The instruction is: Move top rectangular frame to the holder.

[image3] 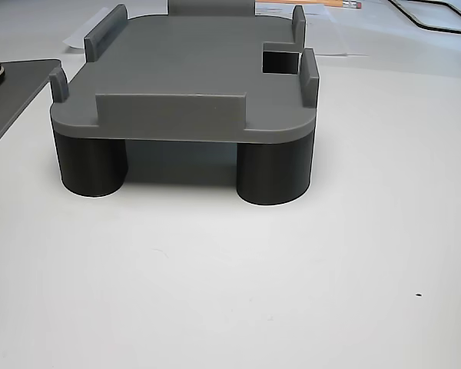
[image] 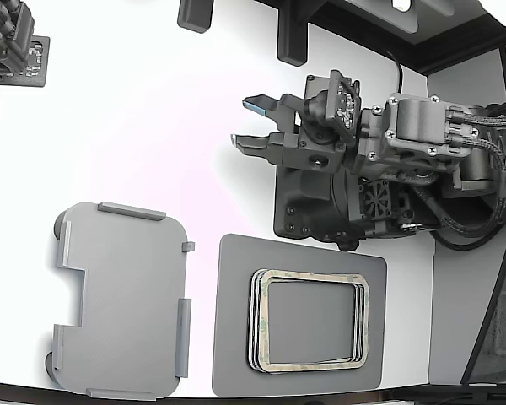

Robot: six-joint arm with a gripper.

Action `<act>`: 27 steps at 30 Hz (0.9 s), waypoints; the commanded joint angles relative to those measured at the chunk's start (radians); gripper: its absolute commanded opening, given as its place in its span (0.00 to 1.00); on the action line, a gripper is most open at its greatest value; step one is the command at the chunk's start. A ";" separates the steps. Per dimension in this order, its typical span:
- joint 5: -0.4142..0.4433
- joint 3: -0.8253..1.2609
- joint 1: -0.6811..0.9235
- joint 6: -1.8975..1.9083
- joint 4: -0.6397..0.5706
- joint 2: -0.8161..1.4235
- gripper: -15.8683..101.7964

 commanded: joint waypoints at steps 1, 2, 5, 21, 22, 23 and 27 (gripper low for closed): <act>0.021 -0.032 -0.014 -0.011 -0.198 0.023 0.98; 0.021 -0.032 -0.014 -0.009 -0.201 0.023 0.98; 0.014 -0.026 -0.014 -0.031 -0.215 0.023 0.98; 0.213 -0.301 0.425 0.199 0.011 -0.267 0.98; 0.245 -0.318 0.491 0.247 0.028 -0.301 0.98; 0.268 -0.333 0.555 0.295 0.048 -0.337 0.98; 0.259 -0.394 0.738 0.459 0.114 -0.483 0.98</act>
